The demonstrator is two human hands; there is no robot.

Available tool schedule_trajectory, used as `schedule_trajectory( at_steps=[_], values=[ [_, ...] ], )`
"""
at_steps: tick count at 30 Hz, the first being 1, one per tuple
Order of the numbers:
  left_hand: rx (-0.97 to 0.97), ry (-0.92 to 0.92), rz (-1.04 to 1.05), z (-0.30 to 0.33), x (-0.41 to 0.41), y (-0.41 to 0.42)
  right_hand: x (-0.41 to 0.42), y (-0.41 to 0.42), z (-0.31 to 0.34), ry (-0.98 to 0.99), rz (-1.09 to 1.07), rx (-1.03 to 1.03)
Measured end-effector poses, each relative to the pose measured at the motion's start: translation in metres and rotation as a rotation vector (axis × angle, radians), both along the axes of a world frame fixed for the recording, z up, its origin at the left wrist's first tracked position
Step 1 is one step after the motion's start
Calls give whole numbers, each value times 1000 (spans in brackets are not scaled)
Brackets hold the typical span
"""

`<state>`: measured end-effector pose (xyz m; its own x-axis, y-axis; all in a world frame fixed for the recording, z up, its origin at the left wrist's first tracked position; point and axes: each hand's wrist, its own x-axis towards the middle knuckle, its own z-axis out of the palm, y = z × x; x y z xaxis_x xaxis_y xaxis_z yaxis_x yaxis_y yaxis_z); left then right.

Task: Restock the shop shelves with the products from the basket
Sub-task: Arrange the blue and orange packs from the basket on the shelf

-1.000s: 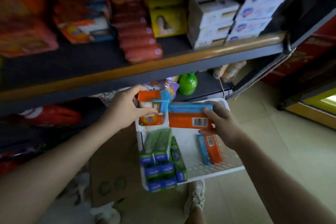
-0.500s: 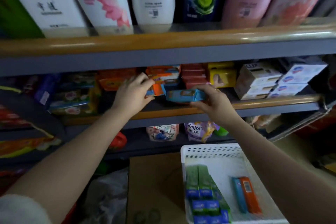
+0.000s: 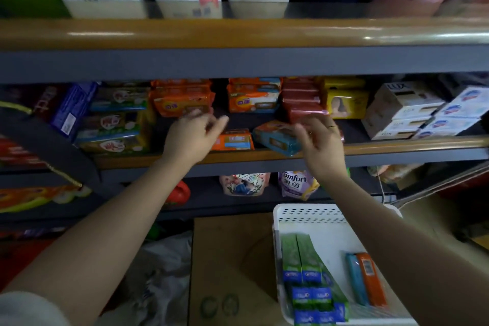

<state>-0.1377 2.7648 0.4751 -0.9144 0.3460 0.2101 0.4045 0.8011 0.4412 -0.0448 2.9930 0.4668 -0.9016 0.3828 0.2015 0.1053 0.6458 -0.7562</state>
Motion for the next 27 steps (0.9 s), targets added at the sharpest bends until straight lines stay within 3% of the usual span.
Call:
schedule_trajectory(
  at_steps=[2, 4, 7, 10, 13, 17, 21, 24, 27],
  values=[
    [-235, -165, 204, 4, -11, -3, -8, 5, 2, -81, -188, 95],
    [-364, -393, 286, 4, -17, -2, -14, 12, 6, -306, -241, 127],
    [-217, -686, 334, 5, -22, 7, -23, 16, 11, -562, -168, 118],
    [54, -812, 390, 7, -19, 10, -26, 9, 12, -546, -101, -246],
    [370, -735, 313, 1, -13, 5, -25, 4, 12, -452, -84, -611],
    [582, -577, 182, 7, -4, 0, -19, 17, 22, -290, -77, -547],
    [637, -431, 97, 15, 3, 6, -12, 29, 32, -181, -75, -481],
    [647, -217, 119, 29, 11, 17, -7, 32, 35, -115, -86, -534],
    [332, 139, 77, 42, 21, 23, -7, 30, 36, -78, -109, -586]
  ],
)
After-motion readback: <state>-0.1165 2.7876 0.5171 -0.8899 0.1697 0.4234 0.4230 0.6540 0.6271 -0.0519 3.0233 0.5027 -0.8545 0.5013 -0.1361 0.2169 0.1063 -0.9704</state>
